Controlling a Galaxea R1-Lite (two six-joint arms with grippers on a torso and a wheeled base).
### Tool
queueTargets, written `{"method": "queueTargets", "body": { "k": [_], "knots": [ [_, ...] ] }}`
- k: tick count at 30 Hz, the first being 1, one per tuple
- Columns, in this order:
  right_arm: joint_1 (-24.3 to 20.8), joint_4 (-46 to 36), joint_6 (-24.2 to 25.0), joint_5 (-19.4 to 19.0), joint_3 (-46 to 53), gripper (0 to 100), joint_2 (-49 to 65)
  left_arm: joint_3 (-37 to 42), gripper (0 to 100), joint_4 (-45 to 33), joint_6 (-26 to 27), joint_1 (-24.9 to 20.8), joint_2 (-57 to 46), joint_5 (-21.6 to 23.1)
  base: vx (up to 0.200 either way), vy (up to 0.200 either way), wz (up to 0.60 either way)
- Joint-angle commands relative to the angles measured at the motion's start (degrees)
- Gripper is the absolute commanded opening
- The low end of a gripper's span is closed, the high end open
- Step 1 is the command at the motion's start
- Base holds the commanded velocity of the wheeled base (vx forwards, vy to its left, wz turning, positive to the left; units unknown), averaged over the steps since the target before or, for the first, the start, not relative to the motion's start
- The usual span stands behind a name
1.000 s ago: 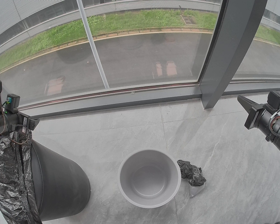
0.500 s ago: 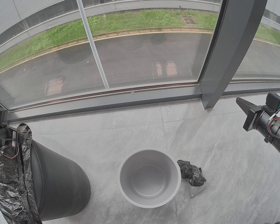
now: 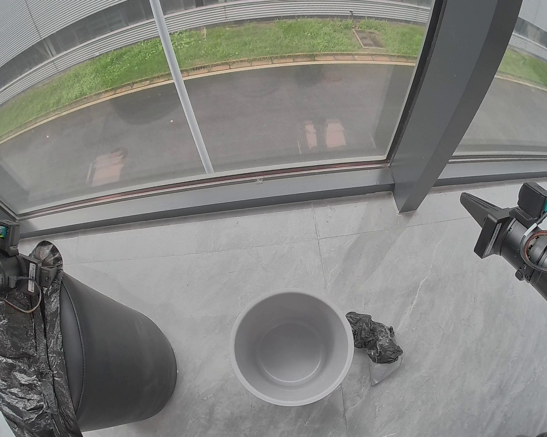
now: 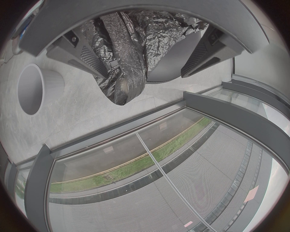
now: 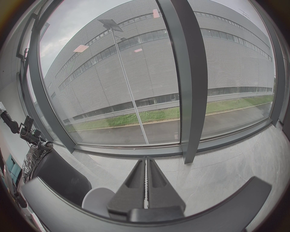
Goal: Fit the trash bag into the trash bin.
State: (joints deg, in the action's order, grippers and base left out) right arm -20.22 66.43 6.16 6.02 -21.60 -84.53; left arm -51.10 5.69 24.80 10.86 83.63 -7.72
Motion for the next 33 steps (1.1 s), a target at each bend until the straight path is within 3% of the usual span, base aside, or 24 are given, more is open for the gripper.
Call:
{"method": "queueTargets", "body": {
  "k": [1, 2, 3, 12, 17, 19, 22, 25, 27, 30, 33],
  "knots": [
    [-0.08, 0.02, 0.0, -0.13, 0.07, 0, 0.24, -0.14, 100, 0.02, -0.01, 0.12, 0.66, -0.02, 0.0, 0.0, 0.0],
    [0.01, 0.02, 0.0, -0.13, 0.07, 0, 0.24, -0.14, 100, 0.02, -0.1, 0.12, 0.66, -0.02, 0.0, 0.0, 0.0],
    [-0.08, 0.02, -0.09, -0.13, 0.16, 0, 0.24, -0.05, 0, 0.02, -0.1, 0.12, 0.75, -0.02, 0.0, 0.0, 0.0],
    [-0.08, 0.02, 0.0, -0.13, 0.16, 0, 0.42, 0.3, 0, 0.28, -0.36, 0.12, 1.01, 0.33, 0.0, 0.0, 0.0],
    [-0.17, 0.02, -0.09, -0.05, 0.16, 0, 0.51, 3.11, 0, 7.58, -3.0, -0.67, -0.04, 0.77, 0.0, 0.0, 0.0],
    [-0.25, 0.02, 0.0, -0.05, 0.24, 0, 0.51, 3.91, 0, 11.09, -6.07, -1.55, -0.48, 0.77, 0.0, 0.0, 0.0],
    [-0.61, 0.19, 0.0, -0.31, 0.95, 0, 0.59, 4.08, 0, 20.67, -21.81, -7.17, -2.68, 0.33, 0.0, 0.0, 0.0],
    [-1.22, 0.19, 0.08, -0.22, 1.12, 0, 0.68, 3.73, 0, 22.61, -33.5, -10.16, -5.14, 0.16, 0.0, 0.0, 0.0],
    [-2.45, 0.19, 0.52, -0.05, 1.12, 0, 0.77, 3.99, 0, 22.43, -37.8, -13.32, -8.22, 0.16, 0.0, 0.0, 0.0],
    [-3.51, 0.28, 1.14, 0.22, 1.12, 0, 0.95, 3.82, 0, 22.26, -39.82, -17.19, -9.98, 0.07, 0.0, 0.0, 0.0],
    [-6.49, 0.37, 1.58, 2.5, 1.12, 0, 0.68, 3.2, 0, 21.55, -42.11, -28.79, -13.67, -1.42, 0.0, 0.0, 0.0]
  ]
}}
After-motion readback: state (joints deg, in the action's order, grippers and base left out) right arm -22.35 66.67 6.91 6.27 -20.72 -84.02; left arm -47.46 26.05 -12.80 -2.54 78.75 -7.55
